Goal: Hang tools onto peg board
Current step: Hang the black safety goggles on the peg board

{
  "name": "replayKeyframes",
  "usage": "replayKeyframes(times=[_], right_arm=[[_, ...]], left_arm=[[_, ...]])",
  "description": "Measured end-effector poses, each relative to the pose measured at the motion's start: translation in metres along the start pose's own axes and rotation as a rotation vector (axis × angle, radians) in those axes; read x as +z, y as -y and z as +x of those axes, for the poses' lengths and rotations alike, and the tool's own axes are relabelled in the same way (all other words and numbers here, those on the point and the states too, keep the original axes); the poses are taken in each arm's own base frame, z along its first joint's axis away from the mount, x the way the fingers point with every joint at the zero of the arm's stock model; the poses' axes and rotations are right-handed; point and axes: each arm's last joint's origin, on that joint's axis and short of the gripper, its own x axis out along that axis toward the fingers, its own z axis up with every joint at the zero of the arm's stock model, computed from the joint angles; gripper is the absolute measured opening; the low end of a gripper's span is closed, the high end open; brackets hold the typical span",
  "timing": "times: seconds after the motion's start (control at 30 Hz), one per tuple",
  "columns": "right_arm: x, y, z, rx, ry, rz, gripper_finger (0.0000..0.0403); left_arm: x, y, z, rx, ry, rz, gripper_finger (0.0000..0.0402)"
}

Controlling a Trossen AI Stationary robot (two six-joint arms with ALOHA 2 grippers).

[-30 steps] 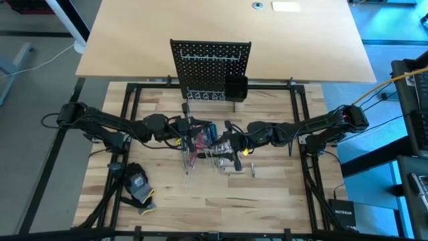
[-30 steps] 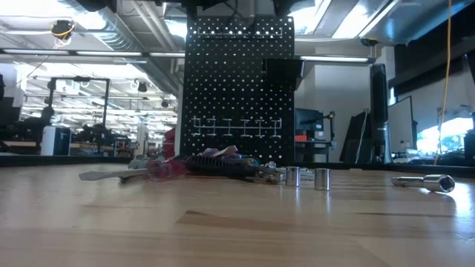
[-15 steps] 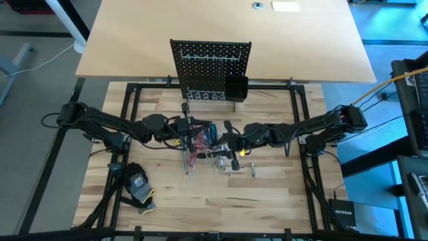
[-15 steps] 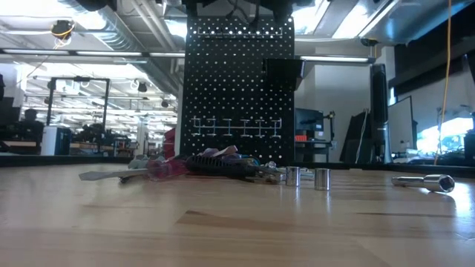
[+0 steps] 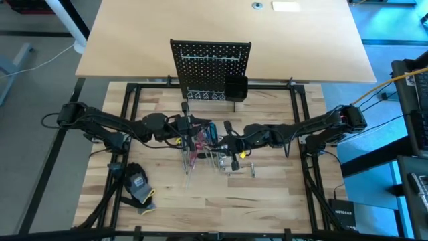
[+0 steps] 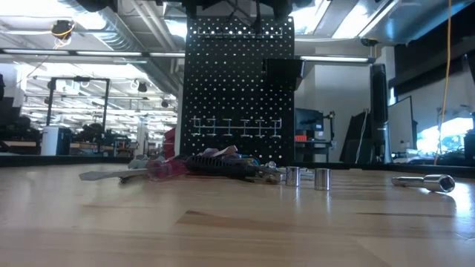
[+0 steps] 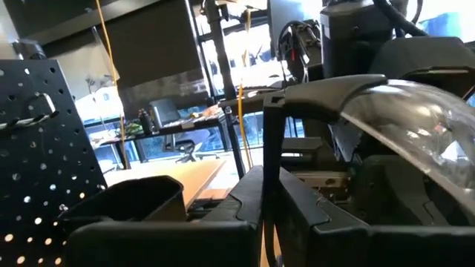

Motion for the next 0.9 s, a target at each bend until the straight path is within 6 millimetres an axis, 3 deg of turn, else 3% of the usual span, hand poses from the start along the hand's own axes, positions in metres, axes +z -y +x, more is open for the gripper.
replayKeyframes(times=[0.17,0.5,0.67,0.9], right_arm=[[0.001,0.0,0.0,0.005,0.01,-0.007,0.0015],[0.003,0.001,-0.003,-0.004,0.016,-0.01,0.0023],[0.011,0.004,-0.012,-0.044,0.029,-0.021,0.0016],[0.024,0.013,-0.036,-0.121,0.021,-0.059,0.0023]], left_arm=[[0.0,0.0,0.0,0.0,0.001,-0.028,0.003],[0.002,-0.002,-0.004,0.005,-0.04,-0.037,0.0146],[0.019,-0.014,-0.026,-0.002,-0.111,-0.069,0.0179],[0.03,-0.028,-0.061,-0.016,-0.25,-0.126,0.018]])
